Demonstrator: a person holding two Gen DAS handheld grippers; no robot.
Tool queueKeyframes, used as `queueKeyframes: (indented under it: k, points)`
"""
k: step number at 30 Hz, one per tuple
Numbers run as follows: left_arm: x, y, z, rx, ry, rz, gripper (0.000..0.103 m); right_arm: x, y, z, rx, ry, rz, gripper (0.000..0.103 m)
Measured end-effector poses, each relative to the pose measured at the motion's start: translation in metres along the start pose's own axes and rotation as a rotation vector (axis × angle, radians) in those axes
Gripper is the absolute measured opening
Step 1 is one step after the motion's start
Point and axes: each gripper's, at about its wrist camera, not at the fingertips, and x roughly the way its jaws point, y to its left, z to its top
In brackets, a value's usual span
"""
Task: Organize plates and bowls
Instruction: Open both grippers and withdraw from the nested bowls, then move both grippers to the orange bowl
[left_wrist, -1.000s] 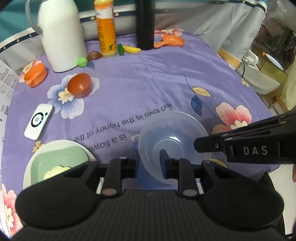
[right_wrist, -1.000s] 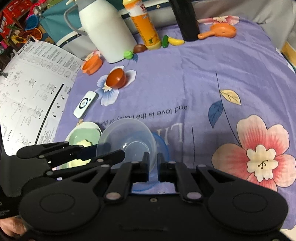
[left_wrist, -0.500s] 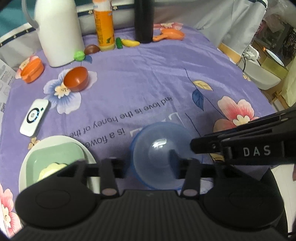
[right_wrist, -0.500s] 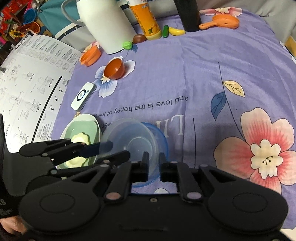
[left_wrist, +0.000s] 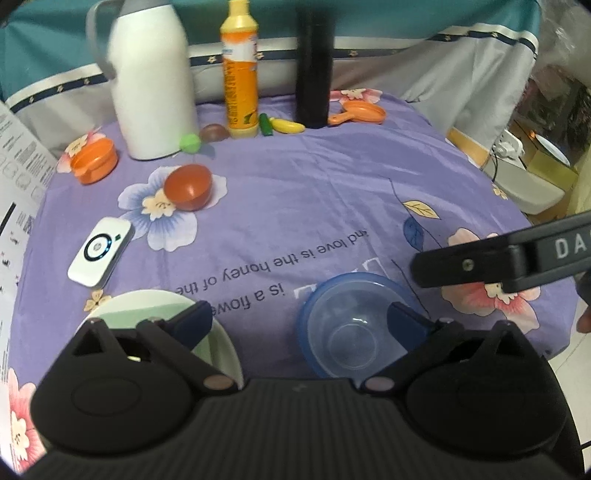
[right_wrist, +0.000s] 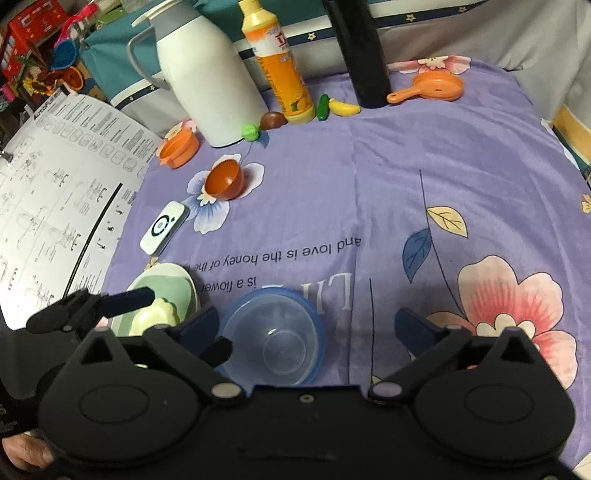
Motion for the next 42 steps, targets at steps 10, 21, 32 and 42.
queueKeyframes:
  k: [10, 21, 32, 42]
  points:
    - [0.004, 0.021, 0.007, -0.047, -0.020, 0.016, 0.103, 0.008, -0.001, 0.007, 0.037, 0.003, -0.029, 0.103]
    - [0.019, 0.055, 0.015, -0.098, -0.016, 0.041, 0.103, 0.029, 0.020, 0.029, 0.028, 0.008, -0.040, 0.103]
    - [0.043, 0.116, 0.041, -0.170, -0.037, 0.115, 0.103, 0.074, 0.057, 0.069, -0.002, 0.012, -0.019, 0.103]
    - [0.075, 0.146, 0.072, -0.198, -0.050, 0.157, 0.103, 0.122, 0.081, 0.113, 0.008, 0.025, 0.004, 0.103]
